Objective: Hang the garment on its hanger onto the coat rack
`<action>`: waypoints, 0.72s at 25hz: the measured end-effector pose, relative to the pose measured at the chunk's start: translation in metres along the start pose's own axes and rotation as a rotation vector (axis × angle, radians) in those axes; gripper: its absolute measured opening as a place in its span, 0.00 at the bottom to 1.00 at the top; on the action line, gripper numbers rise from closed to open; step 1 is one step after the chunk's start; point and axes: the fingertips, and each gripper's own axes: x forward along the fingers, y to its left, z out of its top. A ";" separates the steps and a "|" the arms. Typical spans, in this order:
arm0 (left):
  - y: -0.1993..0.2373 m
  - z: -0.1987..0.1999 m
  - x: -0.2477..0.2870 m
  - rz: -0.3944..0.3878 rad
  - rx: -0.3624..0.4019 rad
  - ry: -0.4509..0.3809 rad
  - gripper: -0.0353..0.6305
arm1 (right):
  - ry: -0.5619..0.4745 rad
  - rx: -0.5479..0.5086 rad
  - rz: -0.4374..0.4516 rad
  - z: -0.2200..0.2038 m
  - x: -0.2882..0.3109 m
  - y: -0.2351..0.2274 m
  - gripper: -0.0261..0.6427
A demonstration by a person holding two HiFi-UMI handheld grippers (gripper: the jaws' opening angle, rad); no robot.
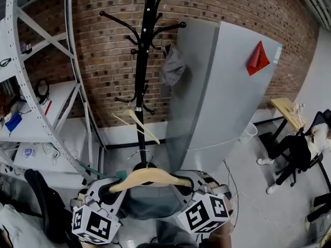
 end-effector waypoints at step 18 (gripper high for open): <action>0.122 0.010 0.099 0.096 0.021 -0.003 0.15 | -0.080 -0.051 -0.003 0.006 0.101 -0.128 0.09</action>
